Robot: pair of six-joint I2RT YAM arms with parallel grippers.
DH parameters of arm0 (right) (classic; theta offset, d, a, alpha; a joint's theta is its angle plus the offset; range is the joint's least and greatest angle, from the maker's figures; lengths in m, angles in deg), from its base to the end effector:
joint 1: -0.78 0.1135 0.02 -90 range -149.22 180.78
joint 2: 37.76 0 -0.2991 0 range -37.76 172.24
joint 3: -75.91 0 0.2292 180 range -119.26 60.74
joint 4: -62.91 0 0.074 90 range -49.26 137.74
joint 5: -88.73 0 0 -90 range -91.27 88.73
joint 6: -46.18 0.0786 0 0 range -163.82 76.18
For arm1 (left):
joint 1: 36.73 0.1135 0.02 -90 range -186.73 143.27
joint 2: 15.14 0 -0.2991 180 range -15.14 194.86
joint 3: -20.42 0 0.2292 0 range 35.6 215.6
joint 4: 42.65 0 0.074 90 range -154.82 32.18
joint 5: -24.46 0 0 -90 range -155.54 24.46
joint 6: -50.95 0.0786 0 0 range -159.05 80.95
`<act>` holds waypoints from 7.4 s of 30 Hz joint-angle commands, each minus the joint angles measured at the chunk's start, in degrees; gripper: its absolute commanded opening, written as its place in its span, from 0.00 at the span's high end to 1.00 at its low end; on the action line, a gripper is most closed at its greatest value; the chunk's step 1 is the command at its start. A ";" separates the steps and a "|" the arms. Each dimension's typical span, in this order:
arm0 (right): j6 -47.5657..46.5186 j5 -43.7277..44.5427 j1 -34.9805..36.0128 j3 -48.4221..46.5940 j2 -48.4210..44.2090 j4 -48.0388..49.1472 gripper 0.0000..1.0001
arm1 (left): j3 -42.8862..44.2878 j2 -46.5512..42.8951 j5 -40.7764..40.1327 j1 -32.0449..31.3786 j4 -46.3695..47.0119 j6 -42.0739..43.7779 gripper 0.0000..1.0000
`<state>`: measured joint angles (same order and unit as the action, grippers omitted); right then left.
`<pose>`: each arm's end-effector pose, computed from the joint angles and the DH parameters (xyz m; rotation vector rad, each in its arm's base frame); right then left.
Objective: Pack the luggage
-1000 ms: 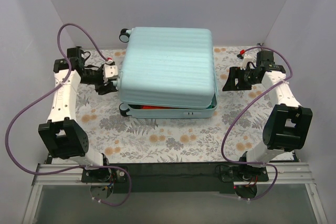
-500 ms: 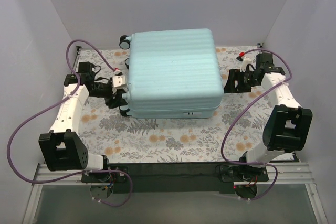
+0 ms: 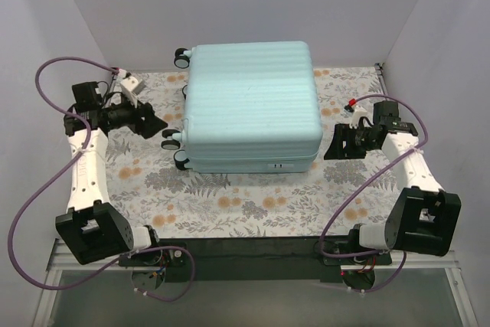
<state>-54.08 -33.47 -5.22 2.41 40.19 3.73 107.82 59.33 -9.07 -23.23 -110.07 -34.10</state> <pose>0.2515 0.0157 0.2623 -0.2661 2.5321 0.6417 0.2404 -0.0097 0.3574 0.2119 2.2086 -1.0468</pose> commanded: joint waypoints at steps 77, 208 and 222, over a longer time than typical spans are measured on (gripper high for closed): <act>18.09 5.57 -20.80 -11.98 19.34 8.33 0.70 | 13.51 48.78 7.76 -22.00 56.39 -47.07 0.66; 29.85 -12.00 4.23 14.82 17.84 20.35 0.66 | -22.13 5.94 -26.76 2.15 45.92 -75.61 0.46; 40.06 -7.53 0.82 -11.97 33.30 33.02 0.66 | -23.36 7.26 -26.94 2.06 45.66 -77.20 0.46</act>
<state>-15.59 -50.78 -1.29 0.45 70.44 10.42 84.24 67.68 -35.57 -20.85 -64.50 -111.04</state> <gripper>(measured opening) 0.349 0.534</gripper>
